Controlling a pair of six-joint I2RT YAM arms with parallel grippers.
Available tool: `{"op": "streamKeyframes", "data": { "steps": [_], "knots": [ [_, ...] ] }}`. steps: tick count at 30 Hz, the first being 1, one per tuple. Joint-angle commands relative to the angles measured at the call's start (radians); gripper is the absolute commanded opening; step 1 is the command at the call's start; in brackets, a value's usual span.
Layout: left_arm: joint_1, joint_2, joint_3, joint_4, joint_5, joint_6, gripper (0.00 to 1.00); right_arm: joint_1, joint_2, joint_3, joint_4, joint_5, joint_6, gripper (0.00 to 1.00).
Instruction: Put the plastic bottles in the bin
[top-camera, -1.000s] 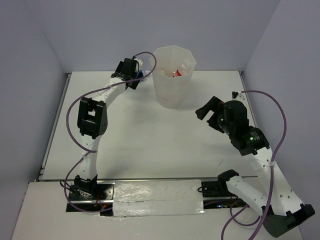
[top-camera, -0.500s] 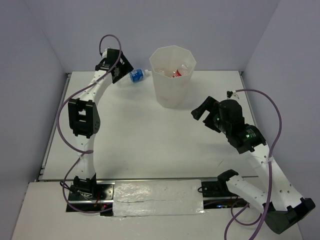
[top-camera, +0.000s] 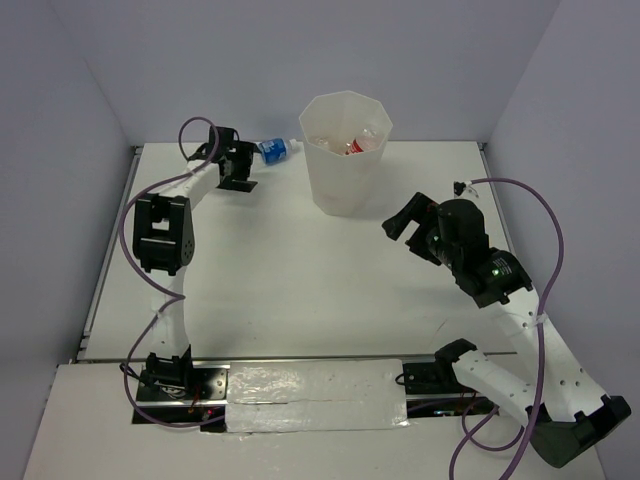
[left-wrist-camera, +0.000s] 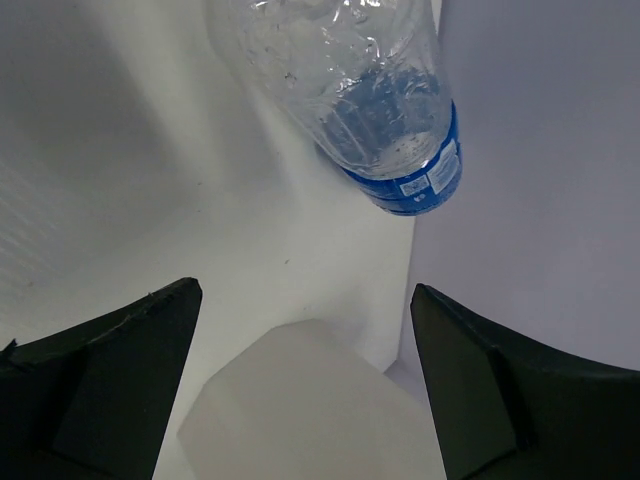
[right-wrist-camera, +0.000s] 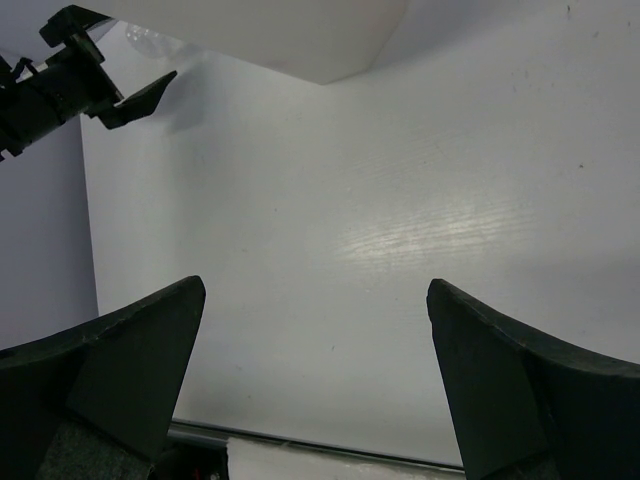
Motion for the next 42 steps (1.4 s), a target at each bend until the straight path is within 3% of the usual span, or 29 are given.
{"op": "streamKeyframes", "data": {
  "steps": [1, 10, 16, 25, 32, 42],
  "knots": [
    [-0.005, -0.052, -0.005, 0.076, -0.045, -0.194, 1.00, 0.011, -0.010, 0.013, 0.031, 0.020, -0.009, 1.00],
    [-0.010, 0.025, 0.061, 0.076, -0.129, -0.309, 1.00, 0.011, -0.018, 0.010, 0.012, 0.030, -0.015, 1.00],
    [-0.005, 0.094, 0.182, 0.011, -0.167, -0.317, 0.99, 0.011, -0.004, 0.008, 0.011, 0.026, -0.015, 1.00],
    [0.001, 0.082, 0.119, 0.022, -0.188, -0.328, 1.00, 0.011, 0.012, 0.014, 0.014, 0.029, -0.020, 1.00],
    [0.009, 0.116, 0.164, 0.000, -0.199, -0.320, 0.99, 0.009, 0.010, 0.013, 0.012, 0.030, -0.017, 1.00],
    [0.019, 0.235, 0.354, -0.087, -0.207, -0.306, 0.99, 0.011, 0.022, 0.016, 0.017, 0.026, -0.018, 0.99]
  ]
}}
